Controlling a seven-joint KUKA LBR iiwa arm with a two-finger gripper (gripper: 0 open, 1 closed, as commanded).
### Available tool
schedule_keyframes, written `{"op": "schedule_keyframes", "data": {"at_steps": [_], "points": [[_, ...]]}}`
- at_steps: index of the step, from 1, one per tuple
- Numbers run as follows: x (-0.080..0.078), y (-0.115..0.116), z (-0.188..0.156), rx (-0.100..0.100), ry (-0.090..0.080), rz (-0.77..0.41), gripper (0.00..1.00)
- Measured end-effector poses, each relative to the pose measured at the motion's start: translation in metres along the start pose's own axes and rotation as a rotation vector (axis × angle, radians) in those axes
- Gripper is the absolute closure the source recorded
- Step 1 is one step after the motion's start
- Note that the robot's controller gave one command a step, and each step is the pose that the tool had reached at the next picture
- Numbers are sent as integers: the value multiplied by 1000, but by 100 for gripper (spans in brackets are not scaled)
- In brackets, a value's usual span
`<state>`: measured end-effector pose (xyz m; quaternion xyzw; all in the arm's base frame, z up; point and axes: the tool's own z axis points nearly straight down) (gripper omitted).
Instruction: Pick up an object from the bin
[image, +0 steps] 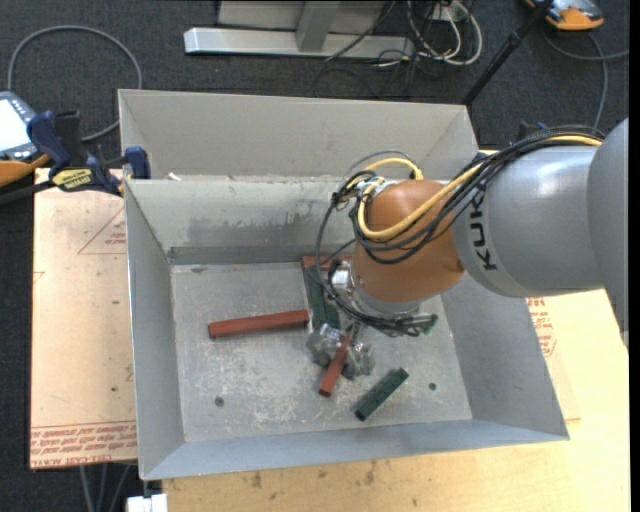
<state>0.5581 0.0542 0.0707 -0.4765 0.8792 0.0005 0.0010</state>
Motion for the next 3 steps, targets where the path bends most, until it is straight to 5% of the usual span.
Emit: {"op": "schedule_keyframes", "data": {"at_steps": [1,2,3], "points": [[-27,10,-127,7,-7,-73,100],[-82,39,-230,7,-9,-158,100],[-90,61,-200,-3,0,-117,100]]}}
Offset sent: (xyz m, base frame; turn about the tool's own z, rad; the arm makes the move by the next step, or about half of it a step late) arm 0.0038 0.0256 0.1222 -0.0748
